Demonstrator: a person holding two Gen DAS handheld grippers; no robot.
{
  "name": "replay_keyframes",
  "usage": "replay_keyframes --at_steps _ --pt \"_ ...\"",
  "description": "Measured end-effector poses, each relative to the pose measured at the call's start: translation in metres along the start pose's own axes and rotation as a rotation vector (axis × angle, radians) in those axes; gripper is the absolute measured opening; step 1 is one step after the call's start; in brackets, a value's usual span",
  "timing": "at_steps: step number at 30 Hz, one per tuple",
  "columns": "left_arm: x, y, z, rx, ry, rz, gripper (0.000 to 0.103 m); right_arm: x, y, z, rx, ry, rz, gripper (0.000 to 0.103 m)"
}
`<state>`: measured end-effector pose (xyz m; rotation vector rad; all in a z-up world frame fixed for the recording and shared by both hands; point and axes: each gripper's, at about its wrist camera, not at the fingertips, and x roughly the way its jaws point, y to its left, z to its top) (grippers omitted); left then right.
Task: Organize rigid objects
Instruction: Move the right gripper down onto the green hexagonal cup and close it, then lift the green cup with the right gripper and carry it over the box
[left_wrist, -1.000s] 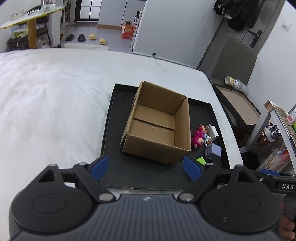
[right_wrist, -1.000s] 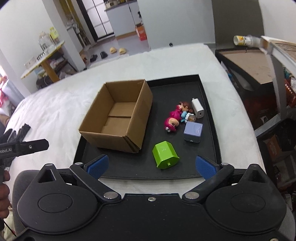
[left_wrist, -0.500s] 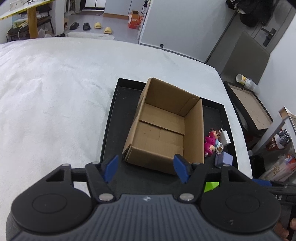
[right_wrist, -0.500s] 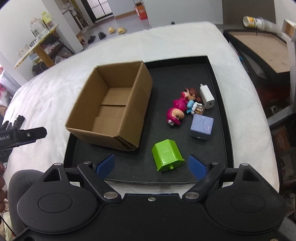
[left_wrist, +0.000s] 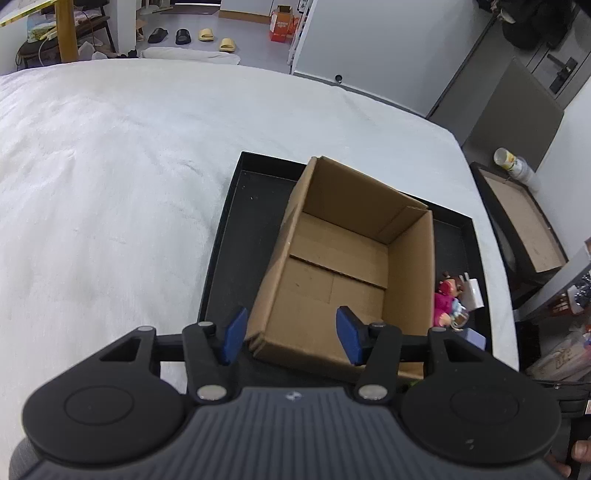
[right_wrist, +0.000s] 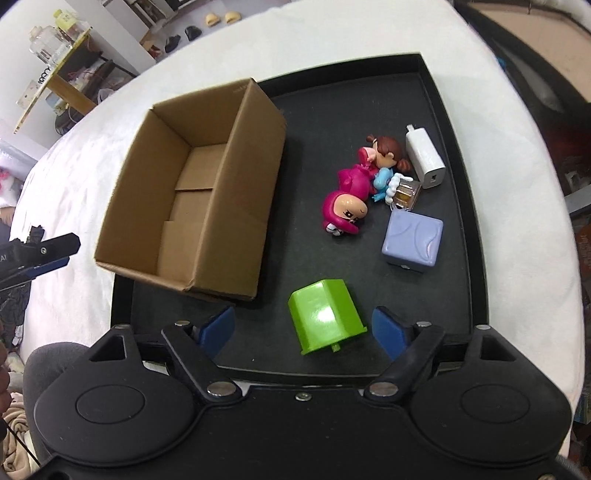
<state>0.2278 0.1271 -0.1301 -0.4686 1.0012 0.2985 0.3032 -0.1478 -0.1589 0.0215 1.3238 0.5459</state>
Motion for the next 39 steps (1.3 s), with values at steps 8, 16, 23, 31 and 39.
replay_keyframes --at_steps 8,16,23,31,39 --pt "0.033 0.004 0.011 -0.006 0.056 0.035 0.043 0.031 -0.019 0.021 0.025 0.075 0.001 0.078" --pt "0.062 0.010 0.011 -0.011 0.117 0.059 0.042 0.054 -0.024 0.022 0.011 0.148 -0.004 0.077" --pt "0.078 0.019 0.014 -0.023 0.141 0.083 0.032 0.069 -0.027 0.014 0.010 0.198 0.007 0.070" --pt "0.071 0.017 0.008 -0.036 0.125 0.062 0.016 0.079 -0.014 0.002 0.004 0.179 0.006 0.053" --pt "0.060 0.026 -0.006 -0.077 0.123 0.056 0.016 0.064 -0.016 -0.004 0.048 0.115 0.021 0.052"
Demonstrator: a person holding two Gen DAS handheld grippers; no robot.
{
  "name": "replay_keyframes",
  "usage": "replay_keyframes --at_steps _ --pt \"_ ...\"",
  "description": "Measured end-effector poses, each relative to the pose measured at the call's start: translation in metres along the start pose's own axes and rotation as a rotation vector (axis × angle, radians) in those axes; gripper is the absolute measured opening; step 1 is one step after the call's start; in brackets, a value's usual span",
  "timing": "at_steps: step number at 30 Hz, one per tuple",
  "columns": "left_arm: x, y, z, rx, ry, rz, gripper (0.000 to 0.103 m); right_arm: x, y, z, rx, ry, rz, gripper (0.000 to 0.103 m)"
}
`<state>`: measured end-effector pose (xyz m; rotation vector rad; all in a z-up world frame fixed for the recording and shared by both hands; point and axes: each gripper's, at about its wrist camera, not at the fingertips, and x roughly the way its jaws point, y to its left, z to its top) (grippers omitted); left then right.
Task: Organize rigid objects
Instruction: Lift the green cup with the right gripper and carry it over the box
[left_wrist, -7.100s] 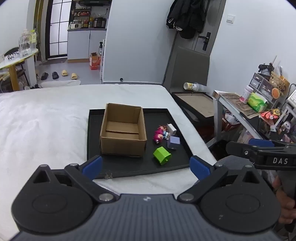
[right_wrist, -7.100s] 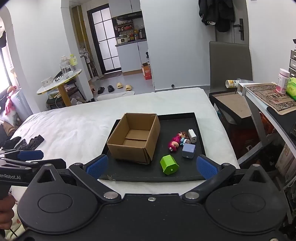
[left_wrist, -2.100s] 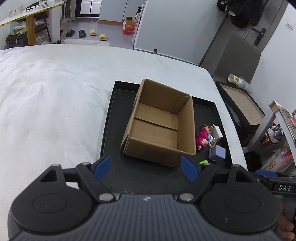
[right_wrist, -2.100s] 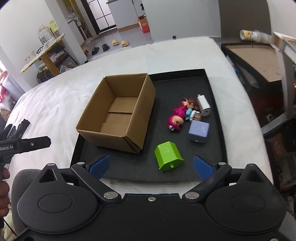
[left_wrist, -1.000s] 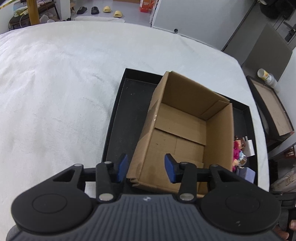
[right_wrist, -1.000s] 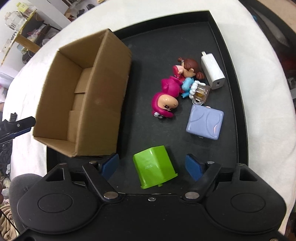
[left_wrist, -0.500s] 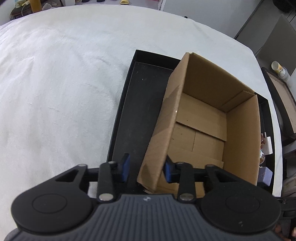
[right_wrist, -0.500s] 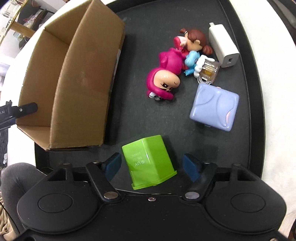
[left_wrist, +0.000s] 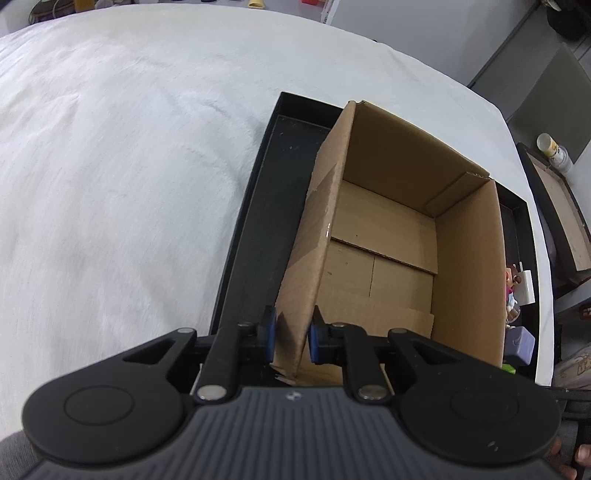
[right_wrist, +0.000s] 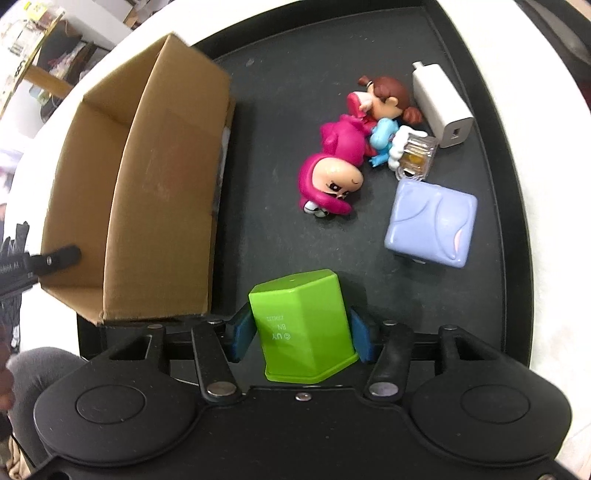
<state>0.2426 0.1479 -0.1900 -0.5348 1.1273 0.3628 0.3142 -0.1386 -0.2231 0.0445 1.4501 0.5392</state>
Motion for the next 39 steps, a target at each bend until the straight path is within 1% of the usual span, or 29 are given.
replay_keyframes --at_steps 10,12,13,15,27,32,36,39 --pt "-0.006 0.003 -0.012 -0.014 -0.006 -0.005 0.016 -0.039 0.006 -0.007 -0.004 -0.096 -0.029 0.052" --pt "-0.005 0.002 -0.012 -0.021 -0.011 -0.006 0.016 -0.042 0.012 -0.006 0.002 -0.107 -0.027 0.052" --pt "-0.005 0.002 -0.013 -0.023 -0.014 -0.006 0.016 -0.042 0.010 -0.002 0.003 -0.112 -0.024 0.052" --pt "-0.005 0.002 -0.014 -0.027 -0.018 -0.006 0.016 -0.049 0.018 0.004 -0.004 -0.126 -0.030 0.052" --pt "-0.004 0.006 -0.015 -0.041 -0.032 -0.018 0.016 -0.079 0.049 0.010 -0.040 -0.210 -0.084 0.052" --pt "-0.004 0.008 -0.015 -0.044 -0.035 -0.022 0.016 -0.085 0.058 0.012 -0.043 -0.233 -0.097 0.052" --pt "-0.004 0.009 -0.015 -0.044 -0.036 -0.025 0.016 -0.090 0.067 0.016 -0.057 -0.262 -0.124 0.052" --pt "-0.004 0.010 -0.015 -0.048 -0.034 -0.029 0.017 -0.094 0.073 0.020 -0.057 -0.278 -0.123 0.052"
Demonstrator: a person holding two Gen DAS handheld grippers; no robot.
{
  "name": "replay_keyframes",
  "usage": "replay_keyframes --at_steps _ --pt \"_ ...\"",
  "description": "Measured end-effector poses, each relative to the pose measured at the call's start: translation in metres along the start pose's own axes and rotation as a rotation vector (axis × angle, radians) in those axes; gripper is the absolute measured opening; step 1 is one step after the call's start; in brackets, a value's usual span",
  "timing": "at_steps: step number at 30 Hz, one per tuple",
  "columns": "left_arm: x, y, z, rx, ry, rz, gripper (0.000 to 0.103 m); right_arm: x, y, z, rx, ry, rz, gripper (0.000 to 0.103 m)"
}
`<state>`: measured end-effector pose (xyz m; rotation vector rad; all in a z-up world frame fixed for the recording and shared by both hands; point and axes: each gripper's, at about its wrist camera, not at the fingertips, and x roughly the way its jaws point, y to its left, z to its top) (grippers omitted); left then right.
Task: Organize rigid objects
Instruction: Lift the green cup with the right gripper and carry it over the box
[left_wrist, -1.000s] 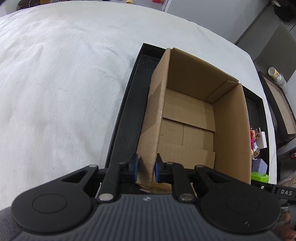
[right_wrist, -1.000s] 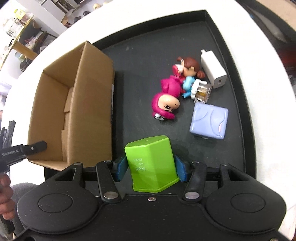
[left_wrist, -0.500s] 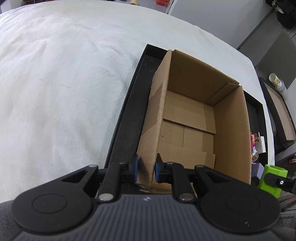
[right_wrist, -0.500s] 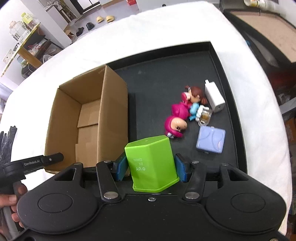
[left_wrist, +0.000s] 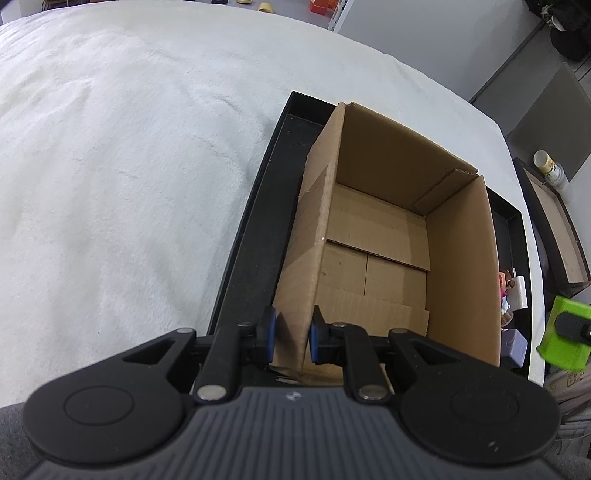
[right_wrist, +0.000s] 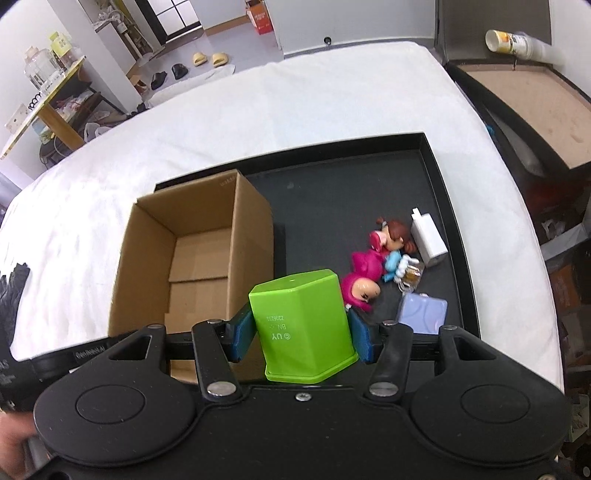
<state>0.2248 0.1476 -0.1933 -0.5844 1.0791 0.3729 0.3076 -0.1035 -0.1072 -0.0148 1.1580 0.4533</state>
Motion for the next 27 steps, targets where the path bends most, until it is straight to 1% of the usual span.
replay_keyframes --at_steps 13,19,27 --pt "0.002 0.005 0.003 -0.008 0.016 -0.032 0.017 -0.001 0.031 0.019 -0.007 -0.058 0.005 0.052" --pt "0.002 0.006 0.003 -0.008 0.023 -0.042 0.018 0.007 0.050 0.025 -0.024 -0.046 0.030 0.052" --pt "0.004 0.010 0.007 -0.040 0.038 -0.065 0.018 0.032 0.075 0.032 -0.040 -0.011 0.076 0.052"
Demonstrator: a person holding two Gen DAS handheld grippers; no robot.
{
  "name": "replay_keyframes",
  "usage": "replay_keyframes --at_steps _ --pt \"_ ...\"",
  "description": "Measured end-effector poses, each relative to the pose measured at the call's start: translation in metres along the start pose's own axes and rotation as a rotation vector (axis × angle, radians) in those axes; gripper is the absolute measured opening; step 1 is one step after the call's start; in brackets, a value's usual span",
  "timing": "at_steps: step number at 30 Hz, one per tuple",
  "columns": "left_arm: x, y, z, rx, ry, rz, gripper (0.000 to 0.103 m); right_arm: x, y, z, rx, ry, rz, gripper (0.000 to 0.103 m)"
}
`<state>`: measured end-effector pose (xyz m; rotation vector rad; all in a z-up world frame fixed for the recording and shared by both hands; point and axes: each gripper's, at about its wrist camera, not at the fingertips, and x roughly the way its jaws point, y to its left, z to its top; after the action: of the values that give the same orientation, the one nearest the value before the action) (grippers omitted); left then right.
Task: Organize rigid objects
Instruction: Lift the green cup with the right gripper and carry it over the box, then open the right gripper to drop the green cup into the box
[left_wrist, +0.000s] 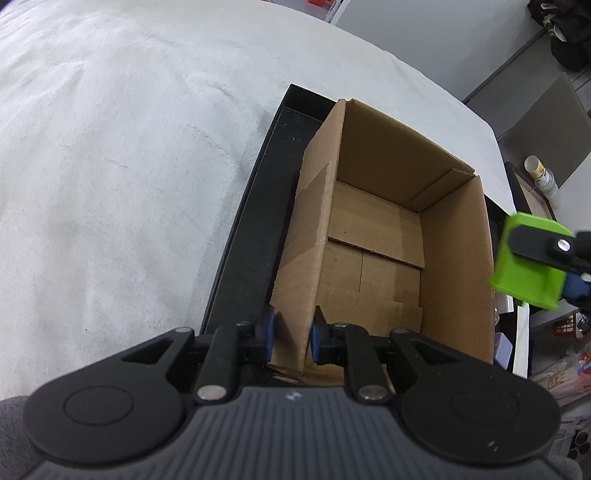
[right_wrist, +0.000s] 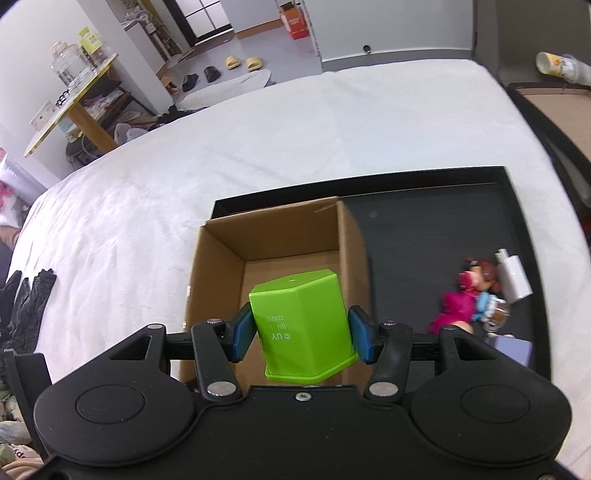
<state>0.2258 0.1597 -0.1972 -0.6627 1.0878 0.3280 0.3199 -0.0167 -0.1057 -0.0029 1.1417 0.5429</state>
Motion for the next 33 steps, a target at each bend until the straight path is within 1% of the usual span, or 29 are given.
replay_keyframes --at_steps 7,16,18,19,21,25,33 --pt "0.001 -0.001 0.003 -0.009 0.010 -0.011 0.018 0.026 0.021 0.010 -0.009 0.031 0.043 0.053" --pt "0.004 0.002 0.006 -0.041 0.026 -0.037 0.019 0.051 0.043 0.028 -0.036 0.039 0.066 0.053" --pt "0.006 0.003 0.007 -0.048 0.028 -0.042 0.019 0.052 0.048 0.032 -0.046 0.025 0.082 0.055" --pt "0.006 0.003 0.007 -0.049 0.028 -0.043 0.019 0.052 0.050 0.034 -0.053 0.017 0.091 0.063" --pt "0.006 0.004 0.009 -0.054 0.030 -0.045 0.019 0.050 0.053 0.036 -0.067 0.011 0.106 0.070" --pt "0.006 0.004 0.010 -0.058 0.033 -0.051 0.020 0.046 0.048 0.036 -0.054 0.003 0.112 0.072" --pt "0.006 0.005 0.012 -0.065 0.031 -0.050 0.020 0.039 0.034 0.025 -0.026 0.004 0.092 0.076"
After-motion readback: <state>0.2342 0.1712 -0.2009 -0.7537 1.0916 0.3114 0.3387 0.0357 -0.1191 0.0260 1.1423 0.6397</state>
